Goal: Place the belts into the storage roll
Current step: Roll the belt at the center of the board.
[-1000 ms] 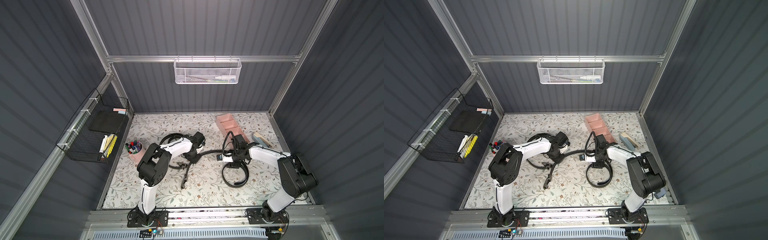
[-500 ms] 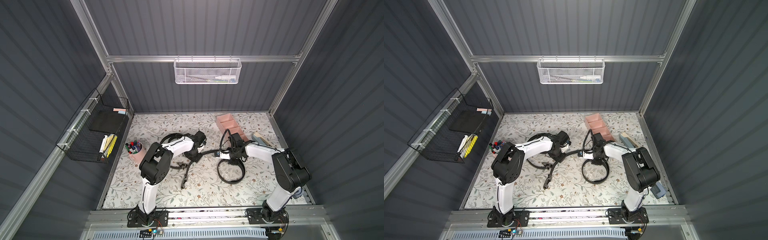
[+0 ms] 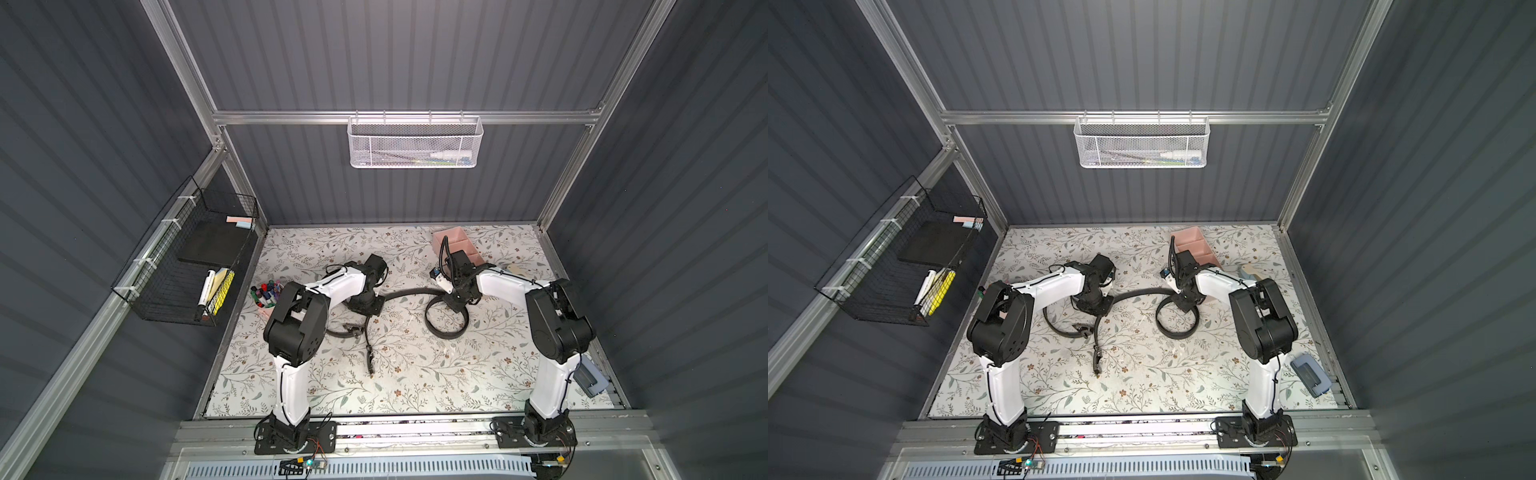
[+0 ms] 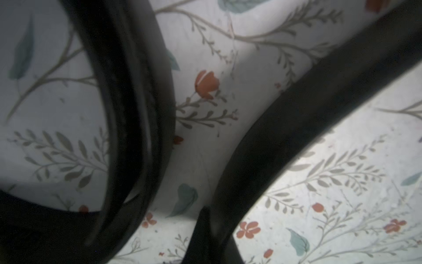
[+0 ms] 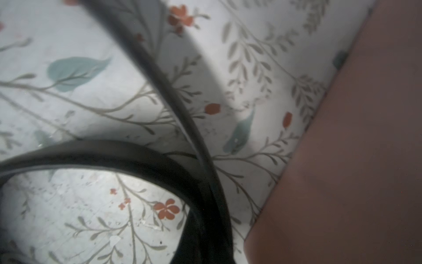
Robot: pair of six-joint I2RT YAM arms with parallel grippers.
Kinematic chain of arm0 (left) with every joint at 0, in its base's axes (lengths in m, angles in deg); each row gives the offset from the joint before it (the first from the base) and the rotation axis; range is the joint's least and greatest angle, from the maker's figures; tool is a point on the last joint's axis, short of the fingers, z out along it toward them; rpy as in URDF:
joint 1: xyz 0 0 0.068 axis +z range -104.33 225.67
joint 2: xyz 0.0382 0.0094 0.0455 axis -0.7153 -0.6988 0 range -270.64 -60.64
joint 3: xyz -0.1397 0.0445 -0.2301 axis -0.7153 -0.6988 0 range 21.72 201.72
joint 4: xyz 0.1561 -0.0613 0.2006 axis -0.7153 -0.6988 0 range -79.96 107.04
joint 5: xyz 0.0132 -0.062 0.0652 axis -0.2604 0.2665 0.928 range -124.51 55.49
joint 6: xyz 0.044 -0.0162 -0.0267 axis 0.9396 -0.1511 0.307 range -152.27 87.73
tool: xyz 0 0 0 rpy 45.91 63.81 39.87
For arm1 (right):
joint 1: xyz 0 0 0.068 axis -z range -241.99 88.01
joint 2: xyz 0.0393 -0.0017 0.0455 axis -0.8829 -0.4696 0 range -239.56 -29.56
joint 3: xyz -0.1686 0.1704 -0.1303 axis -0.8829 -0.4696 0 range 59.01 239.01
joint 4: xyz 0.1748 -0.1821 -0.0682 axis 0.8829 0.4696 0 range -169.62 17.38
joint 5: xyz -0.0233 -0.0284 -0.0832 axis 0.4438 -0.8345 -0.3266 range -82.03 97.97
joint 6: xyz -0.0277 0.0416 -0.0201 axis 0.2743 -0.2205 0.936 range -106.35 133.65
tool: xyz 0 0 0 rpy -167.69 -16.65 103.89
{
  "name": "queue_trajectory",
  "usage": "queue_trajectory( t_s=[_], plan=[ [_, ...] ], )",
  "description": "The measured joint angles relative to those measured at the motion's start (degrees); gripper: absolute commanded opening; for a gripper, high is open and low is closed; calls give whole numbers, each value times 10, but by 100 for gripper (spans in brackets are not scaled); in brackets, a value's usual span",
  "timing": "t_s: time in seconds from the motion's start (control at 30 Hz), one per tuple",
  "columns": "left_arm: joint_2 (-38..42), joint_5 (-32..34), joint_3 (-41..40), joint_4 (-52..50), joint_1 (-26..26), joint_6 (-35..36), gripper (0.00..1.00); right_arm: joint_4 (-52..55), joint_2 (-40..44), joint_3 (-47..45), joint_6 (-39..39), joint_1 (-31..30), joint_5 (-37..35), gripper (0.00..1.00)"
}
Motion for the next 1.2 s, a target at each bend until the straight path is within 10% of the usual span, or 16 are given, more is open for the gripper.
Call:
queue_trajectory(
  t_s=[0.63,0.97,1.2],
  plan=[
    [79,19,-113,33,-1,-56,11,96,-1,15,-386,54,-29,0],
    [131,-5,-182,63,-17,-116,12,117,-33,64,-451,47,-4,0],
    [134,-16,-186,61,-129,-196,13,127,-128,203,-449,38,8,0]
  ],
)
